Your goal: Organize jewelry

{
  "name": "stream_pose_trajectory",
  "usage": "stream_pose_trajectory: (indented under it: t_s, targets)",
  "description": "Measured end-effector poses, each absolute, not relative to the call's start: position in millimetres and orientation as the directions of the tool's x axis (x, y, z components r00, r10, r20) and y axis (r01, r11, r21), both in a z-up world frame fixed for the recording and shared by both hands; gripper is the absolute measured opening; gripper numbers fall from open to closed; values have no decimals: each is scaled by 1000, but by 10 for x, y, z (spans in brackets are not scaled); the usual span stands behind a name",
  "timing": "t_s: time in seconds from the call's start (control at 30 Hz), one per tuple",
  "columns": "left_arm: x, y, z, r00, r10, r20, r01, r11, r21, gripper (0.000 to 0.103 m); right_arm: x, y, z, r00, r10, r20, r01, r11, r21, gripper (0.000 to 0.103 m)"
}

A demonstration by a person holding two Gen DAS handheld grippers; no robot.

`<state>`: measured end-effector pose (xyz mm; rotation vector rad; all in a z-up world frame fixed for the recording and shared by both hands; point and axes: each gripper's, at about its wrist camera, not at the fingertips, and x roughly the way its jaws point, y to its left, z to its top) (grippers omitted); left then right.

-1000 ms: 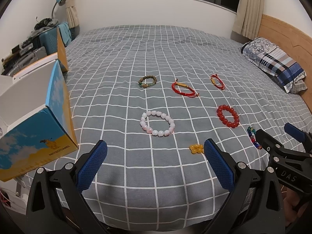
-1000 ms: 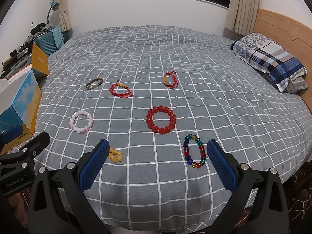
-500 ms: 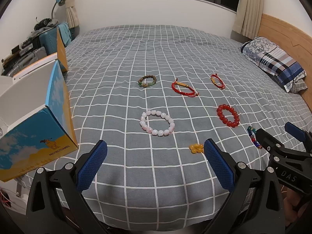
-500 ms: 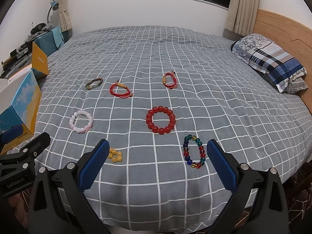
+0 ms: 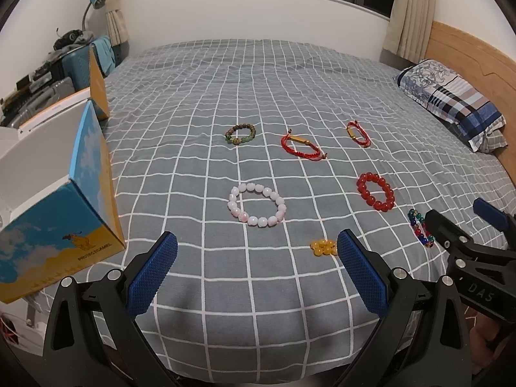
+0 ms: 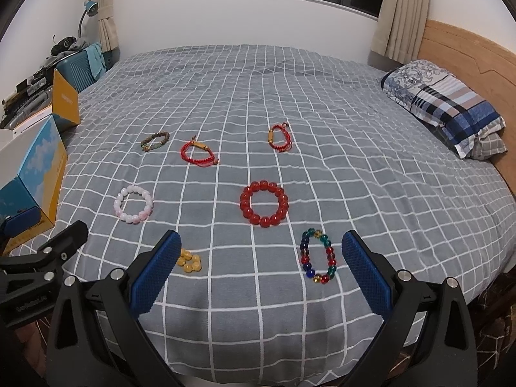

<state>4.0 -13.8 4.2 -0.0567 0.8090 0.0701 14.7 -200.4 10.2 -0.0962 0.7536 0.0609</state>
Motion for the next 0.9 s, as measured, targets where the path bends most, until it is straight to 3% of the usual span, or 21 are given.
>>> stream_pose_trajectory:
  t_s: [0.4, 0.9]
  targets:
    - [618, -69, 40, 635, 39, -771, -76, 997, -12, 97, 813, -1979, 109, 672, -10, -740, -85, 992, -91, 96]
    - [1254, 79, -688, 539, 22, -842, -92, 995, -33, 97, 1564, -1943, -621, 543, 6, -840, -110, 992, -65, 96]
